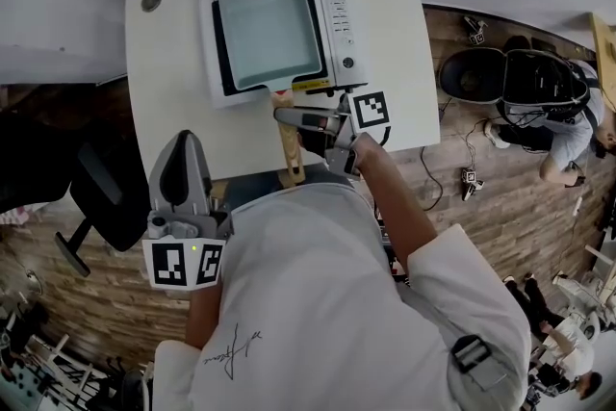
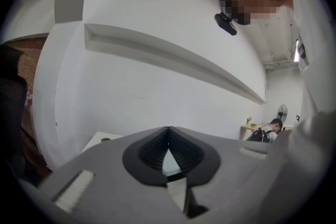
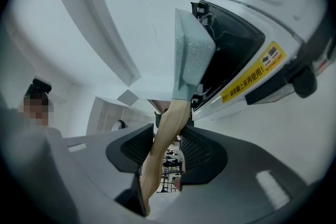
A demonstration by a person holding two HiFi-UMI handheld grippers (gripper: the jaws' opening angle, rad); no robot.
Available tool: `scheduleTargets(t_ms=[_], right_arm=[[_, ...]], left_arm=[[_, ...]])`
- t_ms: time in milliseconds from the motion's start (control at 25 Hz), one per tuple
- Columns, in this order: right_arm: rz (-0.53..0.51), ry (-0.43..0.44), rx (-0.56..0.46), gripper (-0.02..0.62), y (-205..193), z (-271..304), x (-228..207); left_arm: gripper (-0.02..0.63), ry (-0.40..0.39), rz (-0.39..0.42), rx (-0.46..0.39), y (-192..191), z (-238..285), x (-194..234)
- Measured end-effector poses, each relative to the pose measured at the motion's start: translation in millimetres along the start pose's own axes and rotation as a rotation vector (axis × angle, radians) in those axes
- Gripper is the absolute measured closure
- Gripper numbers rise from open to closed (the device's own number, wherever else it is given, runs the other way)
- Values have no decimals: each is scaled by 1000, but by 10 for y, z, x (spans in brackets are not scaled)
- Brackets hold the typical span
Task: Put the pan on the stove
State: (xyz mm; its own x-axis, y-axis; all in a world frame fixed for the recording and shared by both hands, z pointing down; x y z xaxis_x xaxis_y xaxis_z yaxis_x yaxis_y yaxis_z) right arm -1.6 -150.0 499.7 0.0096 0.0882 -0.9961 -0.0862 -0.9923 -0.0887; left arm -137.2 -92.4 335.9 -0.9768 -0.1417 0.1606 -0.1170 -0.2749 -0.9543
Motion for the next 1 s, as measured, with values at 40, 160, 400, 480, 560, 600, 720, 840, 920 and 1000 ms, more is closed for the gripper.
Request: scheduleTargets(t_ms=[40, 160, 400, 480, 560, 600, 720, 840, 920, 1000], right_arm=[[6, 8, -6, 439, 7, -5, -5], [15, 44, -31, 437, 18, 2, -8], [-7, 44, -64, 419, 29, 20, -17], [15, 44, -78, 399, 26, -15, -33], [35, 52, -91, 396, 12, -74, -37], [40, 53, -97, 395, 2, -111, -42], [30, 31, -100, 396, -25, -230, -71], [14, 6, -110, 396, -47, -332, -77], [8, -10, -126, 396, -56, -377, -55], [-3, -18, -144, 396, -51, -425, -13]], left_arm=[[600, -3, -1, 0, -5, 16, -9], [600, -10, -8, 0, -18, 45, -21], [600, -14, -7, 1, -28, 46, -42], [600, -11, -8, 5, -24, 54, -57], [600, -9, -9, 6, -18, 63, -78], [600, -8, -10, 6, -20, 68, -87], [600, -4, -19, 5, -55, 84, -102], [600, 0, -28, 3, -87, 70, -119], [600, -3, -30, -3, -86, 44, -138], [600, -10, -30, -10, -84, 42, -162]])
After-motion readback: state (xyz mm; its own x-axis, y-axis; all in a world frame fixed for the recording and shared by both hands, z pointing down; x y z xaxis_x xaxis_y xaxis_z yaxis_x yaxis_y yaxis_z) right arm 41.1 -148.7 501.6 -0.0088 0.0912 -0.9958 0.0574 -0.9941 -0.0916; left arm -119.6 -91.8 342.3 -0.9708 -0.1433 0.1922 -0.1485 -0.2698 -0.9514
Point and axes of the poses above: the fingertips, and each gripper's own axes: z forward along the fingers, x to its left, y out of its top, the point moved 2 cm from there along -z, backward along the fingers, and after that the axes turned 6 degrees about x, right-handed, at the moved point
